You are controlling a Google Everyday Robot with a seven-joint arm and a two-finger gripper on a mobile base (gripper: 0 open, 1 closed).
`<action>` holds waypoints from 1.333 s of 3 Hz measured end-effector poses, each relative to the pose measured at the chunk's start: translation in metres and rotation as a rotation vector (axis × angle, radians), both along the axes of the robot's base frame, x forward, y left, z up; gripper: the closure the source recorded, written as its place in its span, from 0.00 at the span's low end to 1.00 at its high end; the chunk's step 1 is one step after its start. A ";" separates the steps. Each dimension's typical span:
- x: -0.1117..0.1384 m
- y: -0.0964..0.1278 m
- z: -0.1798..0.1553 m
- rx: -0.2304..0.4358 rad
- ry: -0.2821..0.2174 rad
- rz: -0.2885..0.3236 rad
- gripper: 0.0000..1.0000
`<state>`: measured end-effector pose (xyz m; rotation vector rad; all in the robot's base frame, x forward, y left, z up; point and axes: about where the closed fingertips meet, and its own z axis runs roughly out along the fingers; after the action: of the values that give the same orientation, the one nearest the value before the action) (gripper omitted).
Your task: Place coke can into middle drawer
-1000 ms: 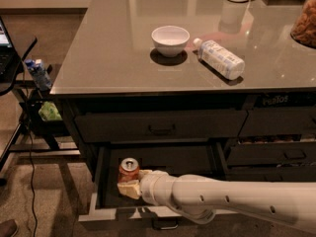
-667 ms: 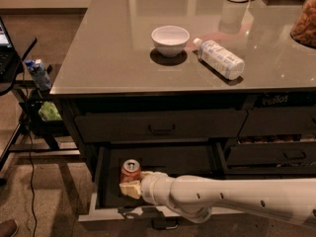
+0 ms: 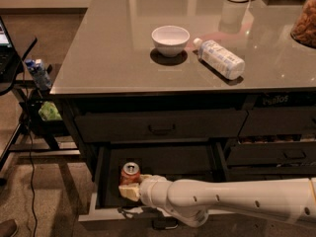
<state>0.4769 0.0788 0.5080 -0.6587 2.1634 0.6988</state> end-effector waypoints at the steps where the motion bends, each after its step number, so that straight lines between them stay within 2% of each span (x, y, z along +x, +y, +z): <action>1: 0.007 0.002 -0.020 -0.011 -0.003 -0.031 1.00; 4: 0.033 0.008 -0.063 -0.035 -0.003 -0.050 1.00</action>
Offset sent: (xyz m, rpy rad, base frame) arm 0.0232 0.0072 -0.0545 -0.0314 -0.0128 -0.0628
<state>0.5101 0.0868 0.4448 -0.6218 2.1857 0.6348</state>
